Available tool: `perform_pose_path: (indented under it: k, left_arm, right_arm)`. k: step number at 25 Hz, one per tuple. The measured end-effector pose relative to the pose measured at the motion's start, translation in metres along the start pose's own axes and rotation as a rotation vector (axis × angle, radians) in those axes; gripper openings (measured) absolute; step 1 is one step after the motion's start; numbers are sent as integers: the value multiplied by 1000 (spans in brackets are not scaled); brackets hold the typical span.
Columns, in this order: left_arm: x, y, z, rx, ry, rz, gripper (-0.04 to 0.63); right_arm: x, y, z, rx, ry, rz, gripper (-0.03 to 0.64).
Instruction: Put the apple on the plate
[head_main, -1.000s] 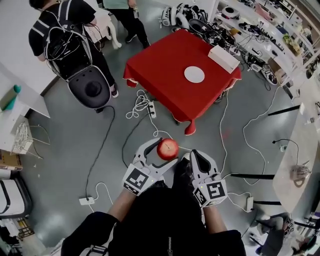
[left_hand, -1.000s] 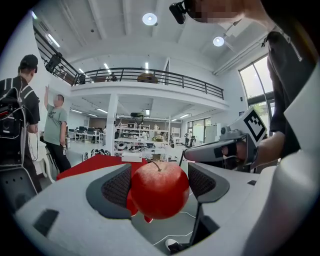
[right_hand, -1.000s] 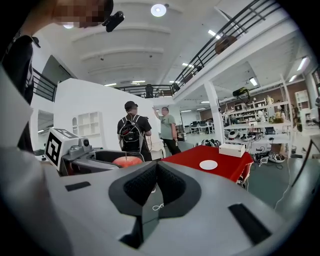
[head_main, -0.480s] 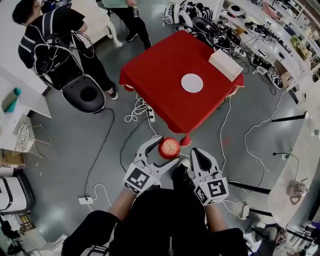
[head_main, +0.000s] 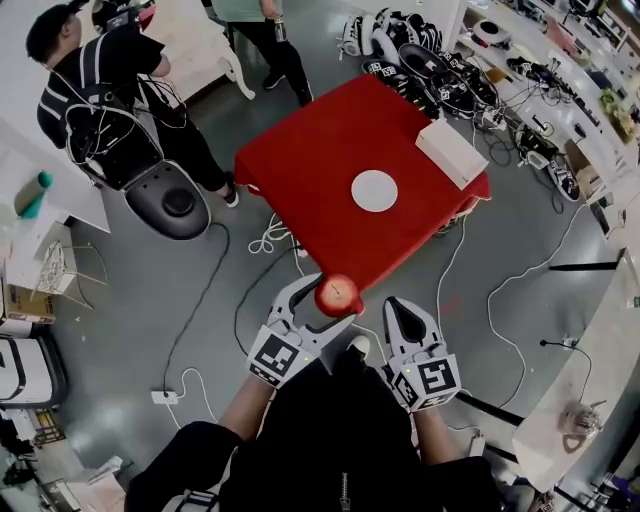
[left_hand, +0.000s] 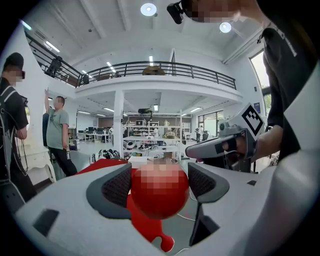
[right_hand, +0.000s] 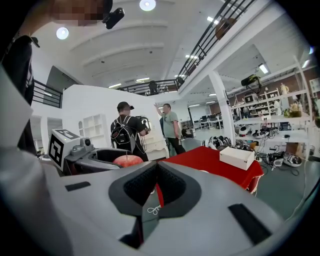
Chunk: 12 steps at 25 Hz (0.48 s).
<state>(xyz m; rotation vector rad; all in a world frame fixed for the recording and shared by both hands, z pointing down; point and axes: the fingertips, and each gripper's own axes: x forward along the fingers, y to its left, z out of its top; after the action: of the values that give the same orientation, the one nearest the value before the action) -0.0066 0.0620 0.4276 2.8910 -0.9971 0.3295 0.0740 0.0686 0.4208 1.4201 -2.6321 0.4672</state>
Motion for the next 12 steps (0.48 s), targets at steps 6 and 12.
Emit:
perform_pose_path:
  k: [6, 12]
  left_arm:
    - [35, 4, 6, -16, 14, 17, 356]
    - [58, 15, 5, -12, 8, 17, 356]
  right_arm:
    - [2, -35, -1, 20, 21, 12, 11]
    - [3, -49, -5, 44, 27, 6, 11]
